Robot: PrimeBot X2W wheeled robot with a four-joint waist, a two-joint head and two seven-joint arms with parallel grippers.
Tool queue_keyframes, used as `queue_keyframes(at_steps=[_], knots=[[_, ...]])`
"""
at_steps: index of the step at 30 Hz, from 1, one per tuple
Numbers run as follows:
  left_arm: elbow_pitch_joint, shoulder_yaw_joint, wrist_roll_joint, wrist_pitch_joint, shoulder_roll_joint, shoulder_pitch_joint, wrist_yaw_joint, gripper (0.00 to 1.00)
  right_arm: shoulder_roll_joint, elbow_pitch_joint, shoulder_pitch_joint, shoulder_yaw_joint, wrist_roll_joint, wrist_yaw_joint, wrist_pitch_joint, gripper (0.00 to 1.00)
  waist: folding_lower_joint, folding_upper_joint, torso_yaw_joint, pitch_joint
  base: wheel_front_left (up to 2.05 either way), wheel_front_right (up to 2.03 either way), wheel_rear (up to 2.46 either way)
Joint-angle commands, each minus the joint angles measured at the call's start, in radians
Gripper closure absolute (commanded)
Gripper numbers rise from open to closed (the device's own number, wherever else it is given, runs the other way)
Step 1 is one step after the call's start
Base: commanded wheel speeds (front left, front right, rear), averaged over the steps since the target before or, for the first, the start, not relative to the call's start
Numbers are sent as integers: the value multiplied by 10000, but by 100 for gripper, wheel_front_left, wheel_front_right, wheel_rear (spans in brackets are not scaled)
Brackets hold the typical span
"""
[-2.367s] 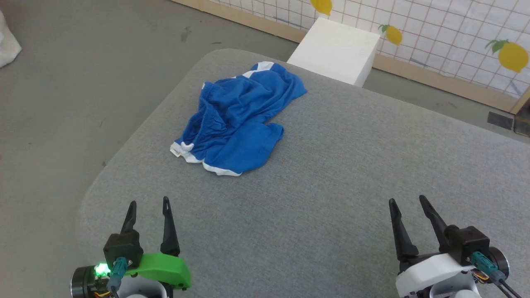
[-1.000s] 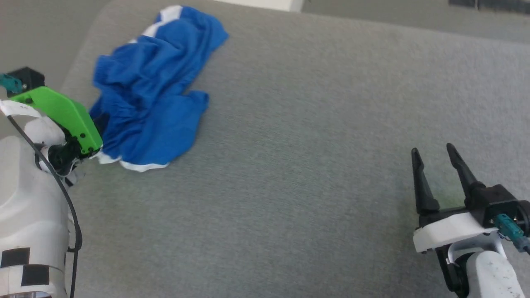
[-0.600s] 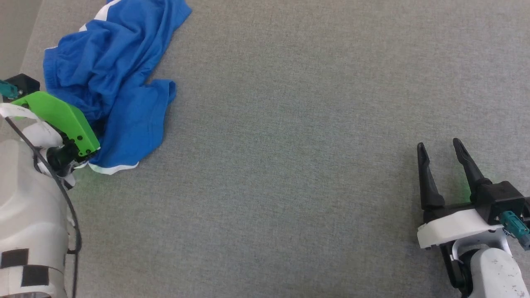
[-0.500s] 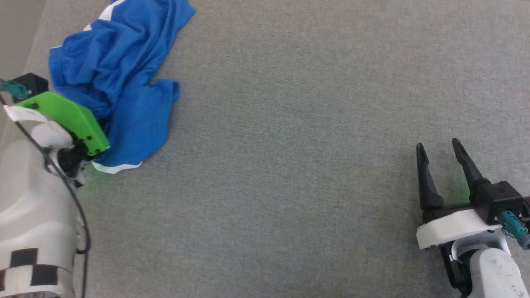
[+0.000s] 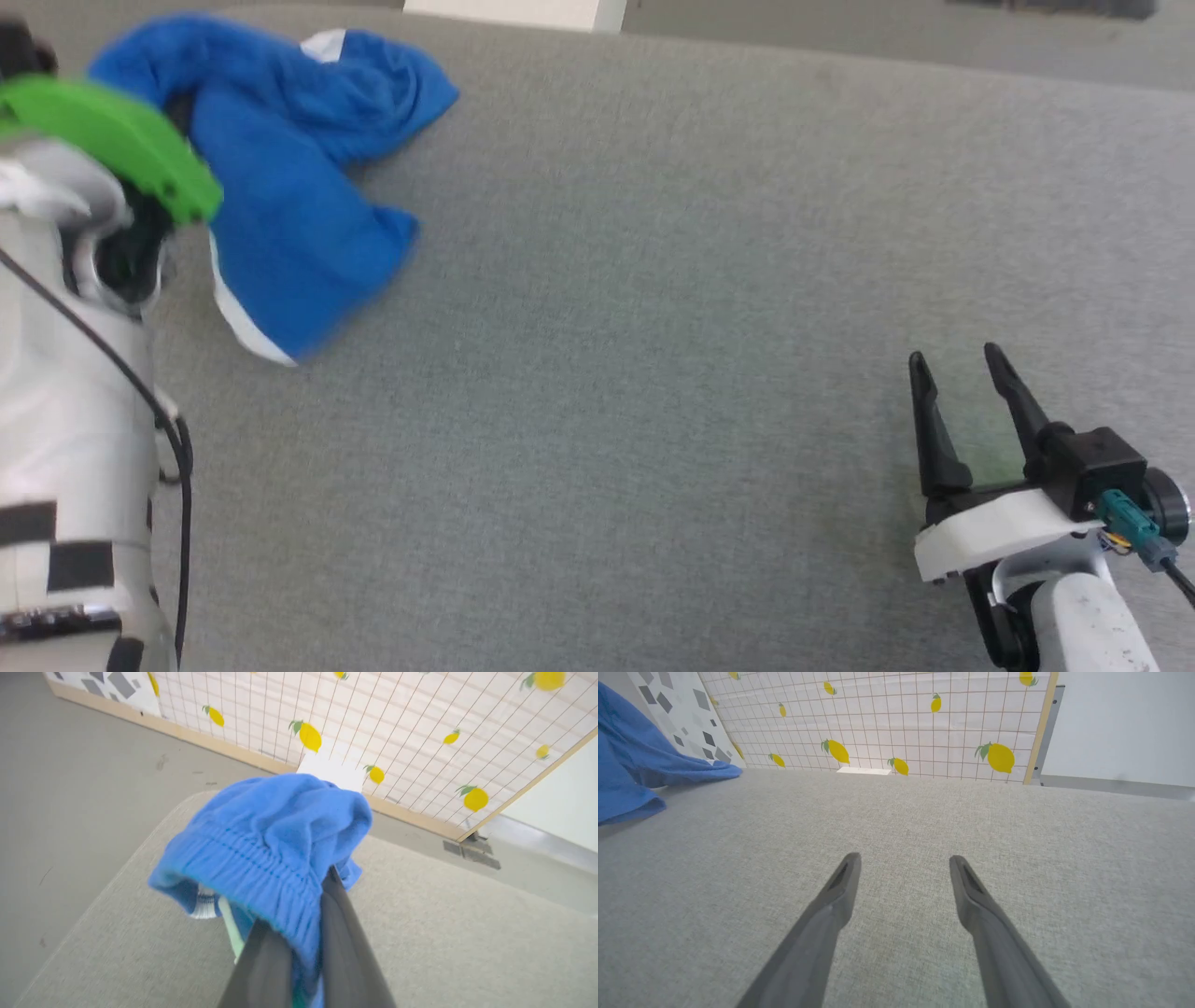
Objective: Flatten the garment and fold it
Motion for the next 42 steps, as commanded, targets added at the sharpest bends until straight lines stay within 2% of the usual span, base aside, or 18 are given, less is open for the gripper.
queue_keyframes(at_steps=[1,8,12,18,22,26,29,33,35,37,38,39,42], knots=[[-267,-150,-104,-58,-20,-329,-94,100,-8,125,-2,48,135,-15,-117,0,-1,0,-422,-602,0,0,0],[-1949,-1330,-730,-20,-225,-973,-146,100,-8,685,-15,110,605,-15,-344,0,-1,0,-1489,-1435,0,0,0],[-2912,-2015,-1489,79,-503,-1035,-148,100,-8,846,37,41,690,-15,-398,0,-1,0,-2162,-1685,0,0,0],[-3604,-2972,-2526,295,-1131,-529,-150,100,-8,983,301,-187,823,-15,-428,0,-1,0,-2881,-1836,0,0,0],[-3830,-4063,-3092,823,-1516,385,-150,100,-8,988,464,-379,869,-15,-433,0,-1,0,-3041,-1866,0,0,0],[-3833,-5455,-3827,1874,-1661,1810,-150,100,-8,972,566,-448,881,-15,-434,0,-1,0,-3088,-1911,0,0,0],[-3692,-6422,-4337,2692,-1579,3036,-151,100,-8,996,615,-465,884,-15,-435,0,-1,0,-3070,-1970,0,0,0],[-3249,-7512,-4357,3480,-1271,4339,-151,100,-8,1063,634,-432,907,-15,-435,0,-1,0,-2968,-2040,0,0,0],[-3010,-7875,-4284,3717,-1147,4797,-148,100,-8,1080,647,-427,919,-15,-435,0,-1,0,-2880,-2058,0,0,0],[-2908,-7840,-4326,3535,-1174,5045,-61,100,-8,1083,668,-449,917,-15,-435,0,-1,0,-2749,-2059,0,0,0],[-2914,-7716,-4409,3371,-1222,5098,-26,61,-8,1085,679,-457,909,-15,-435,0,-1,0,-2690,-2074,0,0,0],[-2972,-7460,-4540,3057,-1294,5119,18,0,-8,1089,697,-466,895,-15,-436,0,-1,0,-2622,-2100,0,0,0],[-3270,-6580,-5069,2204,-1457,5099,59,0,-8,1113,743,-509,873,-15,-436,0,-1,0,-2455,-2194,0,0,0]])
